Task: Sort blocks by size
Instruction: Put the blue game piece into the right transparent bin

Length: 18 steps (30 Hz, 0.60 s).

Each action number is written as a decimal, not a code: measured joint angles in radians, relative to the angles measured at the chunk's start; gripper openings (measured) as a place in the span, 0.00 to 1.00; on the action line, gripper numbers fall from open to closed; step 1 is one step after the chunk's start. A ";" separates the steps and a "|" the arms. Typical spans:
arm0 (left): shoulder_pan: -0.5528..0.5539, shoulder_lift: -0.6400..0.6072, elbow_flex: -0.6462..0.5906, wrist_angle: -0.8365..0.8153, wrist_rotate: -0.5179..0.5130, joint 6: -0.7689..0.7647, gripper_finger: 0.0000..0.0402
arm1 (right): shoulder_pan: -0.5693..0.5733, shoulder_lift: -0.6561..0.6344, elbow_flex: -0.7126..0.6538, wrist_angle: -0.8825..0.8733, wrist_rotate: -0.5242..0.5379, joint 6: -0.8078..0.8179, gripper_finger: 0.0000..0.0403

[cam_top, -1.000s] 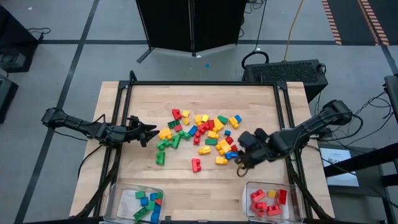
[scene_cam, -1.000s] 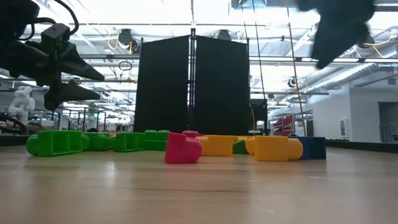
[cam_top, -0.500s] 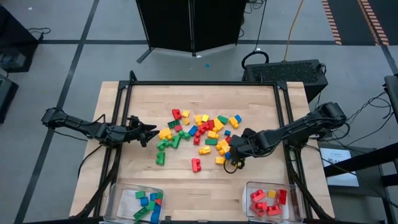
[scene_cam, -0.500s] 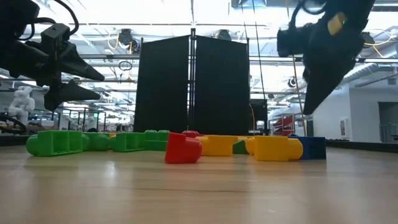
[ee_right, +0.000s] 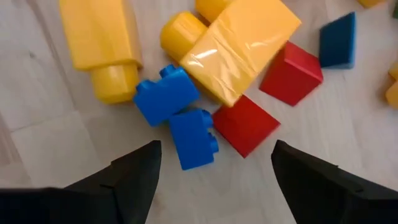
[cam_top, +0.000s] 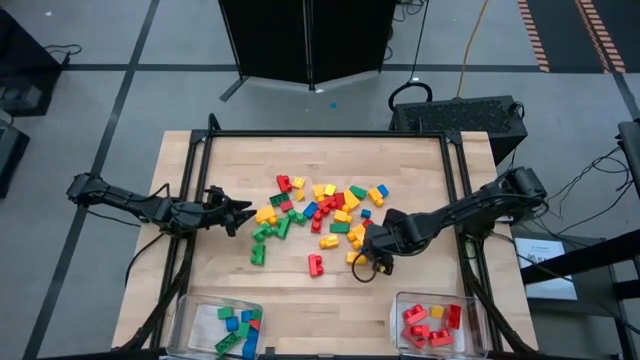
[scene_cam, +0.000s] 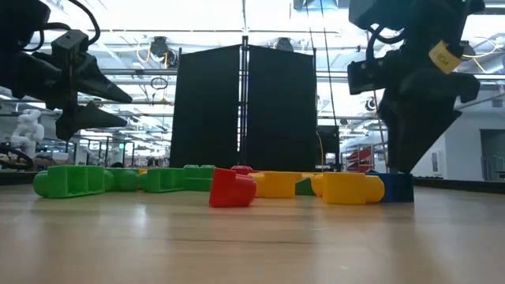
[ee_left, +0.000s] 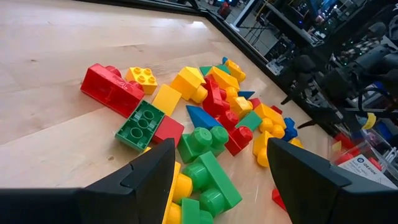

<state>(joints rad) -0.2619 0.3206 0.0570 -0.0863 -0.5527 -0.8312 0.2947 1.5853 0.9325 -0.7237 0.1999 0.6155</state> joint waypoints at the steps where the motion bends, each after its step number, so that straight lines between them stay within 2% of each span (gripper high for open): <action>1: 0.000 0.000 0.000 0.000 0.000 0.000 0.64 | 0.000 0.004 0.000 0.010 -0.007 -0.004 0.74; 7: 0.000 0.000 0.000 -0.002 0.000 0.000 0.64 | 0.002 0.055 0.001 0.077 -0.048 -0.015 0.73; 12: 0.000 0.000 0.000 -0.003 0.000 0.001 0.64 | 0.001 0.116 0.005 0.078 -0.085 -0.035 0.68; 15: 0.000 0.000 0.000 -0.003 0.000 0.001 0.64 | 0.001 0.139 0.005 0.077 -0.097 -0.021 0.61; 18: 0.000 0.000 0.000 -0.004 0.000 0.001 0.64 | 0.001 0.144 0.011 0.068 -0.102 0.000 0.49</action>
<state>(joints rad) -0.2619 0.3210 0.0574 -0.0898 -0.5529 -0.8306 0.2957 1.7289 0.9432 -0.6558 0.0981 0.6154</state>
